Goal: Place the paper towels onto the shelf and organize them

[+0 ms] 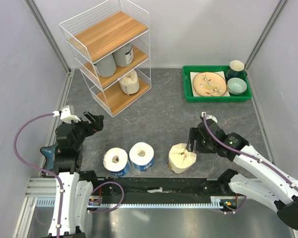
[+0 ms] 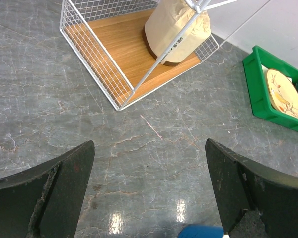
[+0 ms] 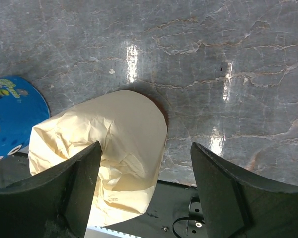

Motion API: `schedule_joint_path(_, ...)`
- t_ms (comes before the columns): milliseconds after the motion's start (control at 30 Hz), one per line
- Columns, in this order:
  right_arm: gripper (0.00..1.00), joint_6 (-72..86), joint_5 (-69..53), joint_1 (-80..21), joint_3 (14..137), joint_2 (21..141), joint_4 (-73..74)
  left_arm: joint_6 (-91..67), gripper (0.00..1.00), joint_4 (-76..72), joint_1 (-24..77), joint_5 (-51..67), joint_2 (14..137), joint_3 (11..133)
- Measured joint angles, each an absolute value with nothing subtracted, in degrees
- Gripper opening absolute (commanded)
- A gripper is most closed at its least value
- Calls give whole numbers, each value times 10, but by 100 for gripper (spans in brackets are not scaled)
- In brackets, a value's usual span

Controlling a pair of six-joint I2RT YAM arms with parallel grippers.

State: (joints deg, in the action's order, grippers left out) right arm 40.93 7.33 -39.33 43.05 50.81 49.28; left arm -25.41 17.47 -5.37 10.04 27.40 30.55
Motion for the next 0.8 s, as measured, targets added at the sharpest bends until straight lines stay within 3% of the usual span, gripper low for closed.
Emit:
schedule_joint_path(267, 79, 414, 53, -393, 424, 451, 478, -254, 100, 175, -54, 101, 276, 305)
schedule_joint_path(800, 72, 380, -31, -394, 423, 514, 488, -254, 100, 175, -54, 102, 277, 305)
